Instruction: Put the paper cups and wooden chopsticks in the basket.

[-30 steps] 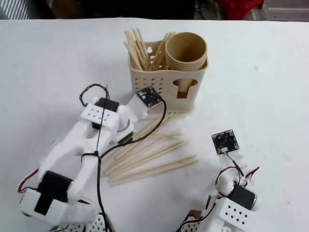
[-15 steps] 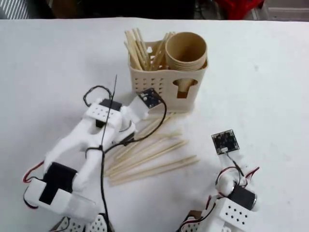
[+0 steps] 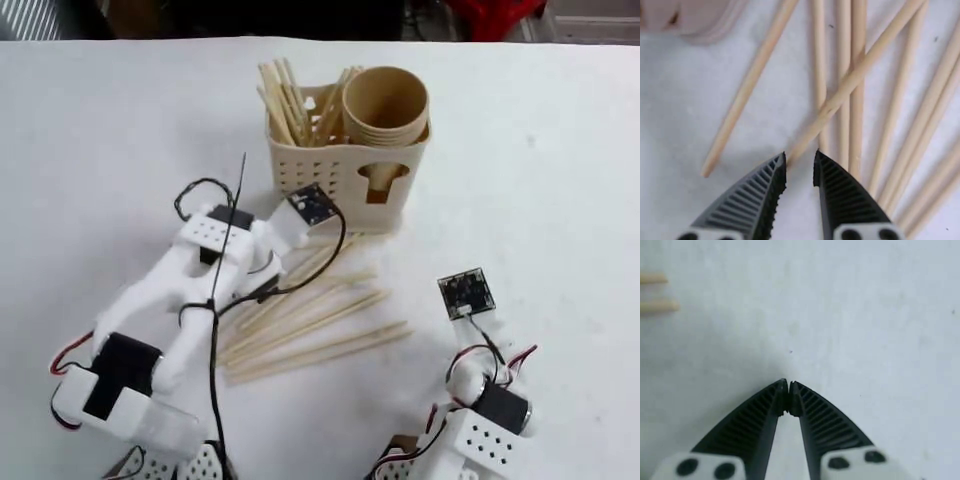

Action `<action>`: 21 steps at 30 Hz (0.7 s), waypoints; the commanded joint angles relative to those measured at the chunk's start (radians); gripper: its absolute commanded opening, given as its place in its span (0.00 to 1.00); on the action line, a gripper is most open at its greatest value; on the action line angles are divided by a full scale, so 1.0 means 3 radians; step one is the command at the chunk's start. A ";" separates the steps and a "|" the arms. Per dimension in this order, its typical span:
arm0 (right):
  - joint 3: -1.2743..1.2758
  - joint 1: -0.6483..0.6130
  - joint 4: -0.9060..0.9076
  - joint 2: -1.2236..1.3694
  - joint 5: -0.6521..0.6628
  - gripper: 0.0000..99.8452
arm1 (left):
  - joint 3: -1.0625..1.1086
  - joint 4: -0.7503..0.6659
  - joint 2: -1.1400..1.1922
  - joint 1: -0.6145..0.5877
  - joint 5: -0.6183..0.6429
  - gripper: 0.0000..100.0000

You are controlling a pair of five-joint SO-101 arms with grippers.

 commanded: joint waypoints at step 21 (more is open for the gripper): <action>0.0005 0.0028 0.0023 -0.0023 -0.0015 0.02 | -0.0046 -0.0133 -0.0018 0.0038 -0.0031 0.21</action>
